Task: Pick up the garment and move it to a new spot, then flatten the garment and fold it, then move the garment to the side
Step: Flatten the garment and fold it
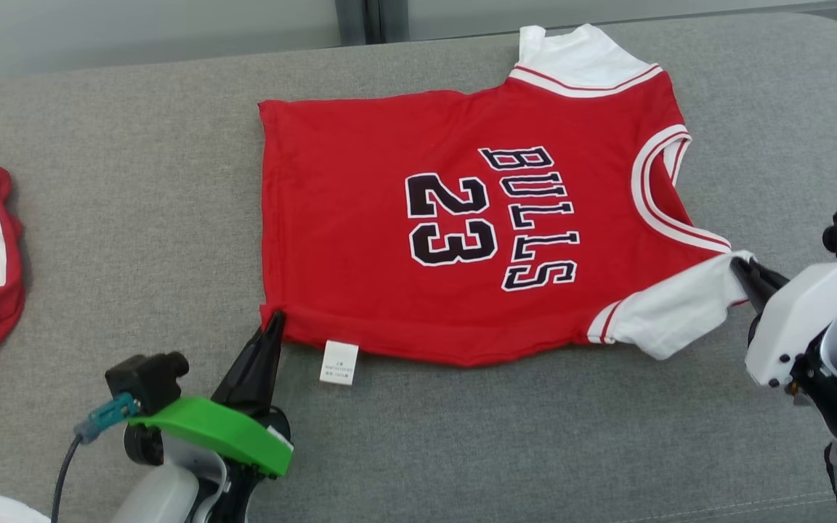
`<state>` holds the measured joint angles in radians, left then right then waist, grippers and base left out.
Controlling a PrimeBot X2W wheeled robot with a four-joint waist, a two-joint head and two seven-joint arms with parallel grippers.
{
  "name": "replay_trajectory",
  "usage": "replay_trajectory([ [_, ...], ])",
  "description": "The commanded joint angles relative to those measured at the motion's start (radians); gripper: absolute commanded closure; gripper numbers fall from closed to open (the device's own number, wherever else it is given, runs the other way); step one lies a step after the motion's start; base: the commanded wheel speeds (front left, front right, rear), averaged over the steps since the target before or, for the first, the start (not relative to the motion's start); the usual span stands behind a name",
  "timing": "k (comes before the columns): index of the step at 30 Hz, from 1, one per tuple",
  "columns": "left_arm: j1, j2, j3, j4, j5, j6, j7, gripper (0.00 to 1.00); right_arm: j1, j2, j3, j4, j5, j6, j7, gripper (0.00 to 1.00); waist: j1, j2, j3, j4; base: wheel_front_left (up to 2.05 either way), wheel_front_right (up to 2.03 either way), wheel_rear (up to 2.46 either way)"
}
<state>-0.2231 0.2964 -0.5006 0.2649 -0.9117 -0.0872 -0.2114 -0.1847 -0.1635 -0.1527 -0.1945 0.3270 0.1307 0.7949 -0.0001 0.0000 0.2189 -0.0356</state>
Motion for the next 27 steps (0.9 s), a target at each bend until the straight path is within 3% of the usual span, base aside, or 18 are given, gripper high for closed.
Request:
replay_trajectory([
  [1,-0.037,-0.006,-0.001,0.014,-0.007,-0.006,0.014,1.00,-0.039,-0.011,0.011,0.023,0.010,0.000,-0.021,1.00,0.0001,0.0000,0.019,0.000,0.00,0.00,0.00],
  [9,-0.167,-0.030,-0.004,0.096,-0.020,-0.009,0.067,1.00,-0.197,-0.059,0.068,0.139,0.013,0.000,-0.140,1.00,0.0001,0.0000,0.067,-0.001,0.00,0.00,0.00],
  [20,-0.272,-0.059,0.034,0.204,-0.021,0.061,0.051,1.00,-0.324,-0.090,0.125,0.290,0.013,0.000,-0.282,1.00,0.0001,0.0000,0.105,-0.001,0.00,0.00,0.00],
  [27,-0.306,-0.075,0.032,0.239,-0.016,0.065,0.041,1.00,-0.386,-0.109,0.165,0.359,0.022,0.000,-0.320,1.00,0.0001,0.0000,0.129,0.005,0.00,0.00,0.00],
])
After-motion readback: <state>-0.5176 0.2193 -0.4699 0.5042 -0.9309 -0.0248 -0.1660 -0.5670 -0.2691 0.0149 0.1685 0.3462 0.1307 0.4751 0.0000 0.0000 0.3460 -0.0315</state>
